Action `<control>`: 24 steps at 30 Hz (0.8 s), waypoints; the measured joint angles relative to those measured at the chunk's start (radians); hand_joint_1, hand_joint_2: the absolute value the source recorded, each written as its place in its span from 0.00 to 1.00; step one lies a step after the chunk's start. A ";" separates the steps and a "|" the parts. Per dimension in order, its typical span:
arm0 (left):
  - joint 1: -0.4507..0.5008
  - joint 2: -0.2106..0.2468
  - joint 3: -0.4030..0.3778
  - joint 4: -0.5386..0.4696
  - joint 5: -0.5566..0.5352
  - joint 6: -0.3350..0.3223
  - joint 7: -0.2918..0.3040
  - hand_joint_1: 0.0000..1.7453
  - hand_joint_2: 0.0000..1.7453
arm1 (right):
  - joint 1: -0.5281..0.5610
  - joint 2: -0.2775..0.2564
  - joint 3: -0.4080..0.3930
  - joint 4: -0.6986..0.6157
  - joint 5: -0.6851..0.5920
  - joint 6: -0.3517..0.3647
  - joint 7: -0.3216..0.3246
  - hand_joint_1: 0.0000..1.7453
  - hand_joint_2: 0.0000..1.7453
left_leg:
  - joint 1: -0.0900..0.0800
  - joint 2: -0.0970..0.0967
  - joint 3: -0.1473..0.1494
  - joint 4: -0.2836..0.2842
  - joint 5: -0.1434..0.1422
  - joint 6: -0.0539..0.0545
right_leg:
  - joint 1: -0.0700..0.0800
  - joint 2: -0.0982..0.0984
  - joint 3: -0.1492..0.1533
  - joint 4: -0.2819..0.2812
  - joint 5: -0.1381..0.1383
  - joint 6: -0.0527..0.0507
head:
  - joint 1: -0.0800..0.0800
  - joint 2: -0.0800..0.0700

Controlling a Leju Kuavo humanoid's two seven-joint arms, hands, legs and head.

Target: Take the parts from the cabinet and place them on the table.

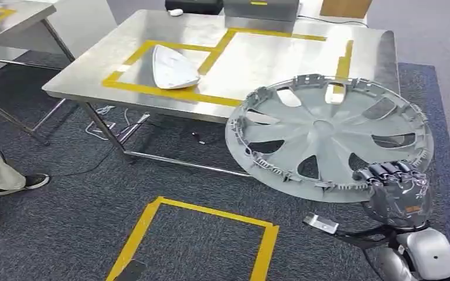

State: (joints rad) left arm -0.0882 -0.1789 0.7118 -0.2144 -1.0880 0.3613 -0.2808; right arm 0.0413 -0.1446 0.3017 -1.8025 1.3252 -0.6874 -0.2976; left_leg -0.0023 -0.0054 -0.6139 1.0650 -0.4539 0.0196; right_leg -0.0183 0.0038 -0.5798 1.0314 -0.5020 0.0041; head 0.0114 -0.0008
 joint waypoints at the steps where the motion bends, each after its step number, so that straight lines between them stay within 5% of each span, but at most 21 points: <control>1: 0.000 0.003 0.000 0.000 0.000 0.000 0.000 0.00 1.00 | -0.001 0.000 0.000 0.001 0.000 0.000 0.000 1.00 1.00 | -0.005 0.000 0.009 -0.015 -0.014 0.005 | 0.006 0.000 -0.004 0.002 -0.002 0.006 | 0.003 0.000; 6: 0.000 0.000 0.001 0.000 0.000 0.000 -0.001 0.00 1.00 | 0.000 -0.001 0.003 0.001 0.000 0.000 0.000 1.00 1.00 | 0.002 0.001 0.029 -0.057 -0.012 0.012 | -0.002 -0.001 -0.012 0.003 -0.011 0.035 | 0.000 0.000; 9: -0.003 -0.003 0.001 0.000 0.000 0.000 -0.001 0.00 1.00 | -0.004 -0.002 0.004 0.001 0.004 0.000 0.014 1.00 1.00 | 0.002 0.001 0.032 -0.058 -0.014 0.020 | -0.002 -0.002 -0.114 0.204 -0.103 0.044 | 0.003 0.000; 11: -0.001 -0.004 0.001 0.000 0.000 0.000 0.000 0.00 1.00 | -0.003 -0.005 0.007 0.003 0.006 0.000 0.019 1.00 1.00 | 0.001 0.001 0.034 -0.057 -0.017 0.021 | -0.002 -0.003 -0.177 0.302 -0.117 0.048 | 0.005 0.000; 13: -0.001 -0.005 0.002 0.000 0.000 0.000 0.000 0.00 1.00 | -0.001 -0.008 0.007 0.004 0.008 0.000 0.023 1.00 1.00 | 0.002 0.000 0.041 -0.057 -0.024 0.019 | -0.003 -0.003 -0.147 0.217 -0.040 0.049 | 0.005 0.000; 15: -0.001 -0.007 0.002 0.000 0.000 0.000 0.000 0.00 1.00 | -0.003 -0.010 0.008 0.004 0.009 0.000 0.026 1.00 1.00 | 0.004 -0.002 0.051 -0.050 -0.037 0.009 | -0.004 -0.007 -0.061 0.027 0.050 0.047 | 0.005 0.000; 16: -0.001 -0.006 0.002 0.000 0.000 0.000 -0.001 0.00 1.00 | -0.006 -0.010 0.008 0.005 0.009 0.000 0.027 1.00 1.00 | -0.004 -0.002 0.048 -0.047 -0.042 0.002 | 0.001 -0.008 -0.040 0.012 0.026 0.045 | 0.006 0.000; 21: -0.004 -0.006 0.006 0.000 0.000 0.000 -0.001 0.00 1.00 | -0.003 -0.012 0.010 0.005 0.008 0.000 0.032 1.00 1.00 | -0.002 -0.002 0.052 -0.039 -0.060 -0.018 | -0.004 -0.004 -0.025 -0.003 0.017 0.009 | 0.002 0.000; 22: -0.005 -0.006 0.006 0.000 0.000 0.000 -0.001 0.00 1.00 | -0.004 -0.012 0.010 0.005 0.008 0.000 0.032 1.00 1.00 | -0.002 -0.001 0.037 0.000 -0.081 -0.024 | -0.004 -0.005 -0.020 -0.003 0.012 0.002 | -0.005 0.000; 24: -0.005 -0.006 0.007 0.000 0.000 0.000 -0.001 0.00 1.00 | -0.006 -0.013 0.010 0.005 0.007 0.000 0.033 1.00 1.00 | 0.002 -0.001 -0.044 0.163 -0.153 -0.031 | -0.003 -0.006 -0.012 -0.003 0.005 -0.007 | -0.005 0.000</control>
State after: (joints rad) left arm -0.0930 -0.1846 0.7191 -0.2148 -1.0880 0.3613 -0.2815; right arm 0.0349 -0.1576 0.3113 -1.7971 1.3321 -0.6878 -0.2647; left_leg -0.0005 -0.0061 -0.6579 1.2278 -0.6072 -0.0114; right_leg -0.0208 -0.0027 -0.5920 1.0287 -0.4969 -0.0030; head 0.0061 -0.0008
